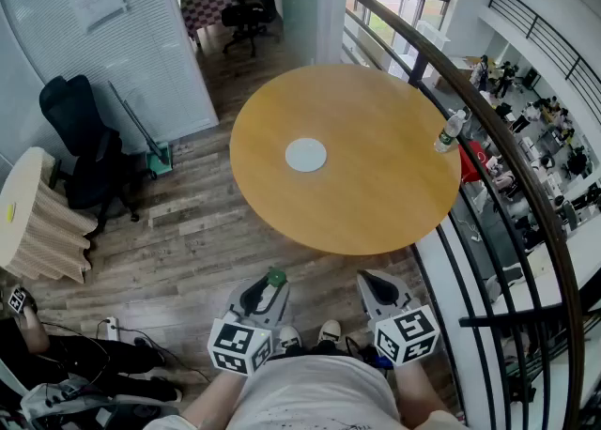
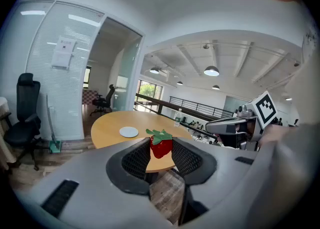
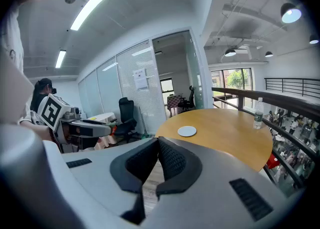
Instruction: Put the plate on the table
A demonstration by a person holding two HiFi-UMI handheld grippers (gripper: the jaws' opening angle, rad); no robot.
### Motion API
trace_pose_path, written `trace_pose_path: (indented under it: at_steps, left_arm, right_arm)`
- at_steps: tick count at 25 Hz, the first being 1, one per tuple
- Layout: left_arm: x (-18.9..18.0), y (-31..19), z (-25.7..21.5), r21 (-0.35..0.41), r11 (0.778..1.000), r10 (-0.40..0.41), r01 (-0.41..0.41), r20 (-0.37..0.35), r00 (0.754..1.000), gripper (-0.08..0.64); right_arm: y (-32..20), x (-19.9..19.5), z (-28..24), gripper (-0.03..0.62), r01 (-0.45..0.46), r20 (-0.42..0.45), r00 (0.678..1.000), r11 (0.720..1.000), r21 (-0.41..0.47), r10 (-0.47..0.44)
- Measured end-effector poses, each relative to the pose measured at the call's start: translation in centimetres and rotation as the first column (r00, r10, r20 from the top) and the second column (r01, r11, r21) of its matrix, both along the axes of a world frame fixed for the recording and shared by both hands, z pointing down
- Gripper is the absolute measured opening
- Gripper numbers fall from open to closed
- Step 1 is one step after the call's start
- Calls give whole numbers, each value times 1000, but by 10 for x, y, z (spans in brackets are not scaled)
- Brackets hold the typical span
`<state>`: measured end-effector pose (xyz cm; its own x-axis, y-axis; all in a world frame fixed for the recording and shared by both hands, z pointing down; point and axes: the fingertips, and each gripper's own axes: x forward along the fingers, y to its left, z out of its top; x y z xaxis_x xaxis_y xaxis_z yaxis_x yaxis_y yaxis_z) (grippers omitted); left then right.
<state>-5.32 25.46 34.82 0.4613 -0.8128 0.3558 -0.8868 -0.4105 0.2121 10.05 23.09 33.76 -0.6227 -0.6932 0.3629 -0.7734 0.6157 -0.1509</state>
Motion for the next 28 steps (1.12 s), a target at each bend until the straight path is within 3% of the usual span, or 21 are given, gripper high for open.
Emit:
trace_pose_path:
  at_steps: [18, 28]
  left_arm:
    - [-3, 5, -4, 0, 1000, 12, -12, -3, 1000, 147]
    - [-34, 24, -4, 15, 999, 30, -30, -27, 999, 147]
  right_arm:
    - [9, -5, -2, 25, 1, -4, 1000, 1000, -3, -1]
    - [23, -28, -7, 25, -83, 15, 996, 996, 21, 83]
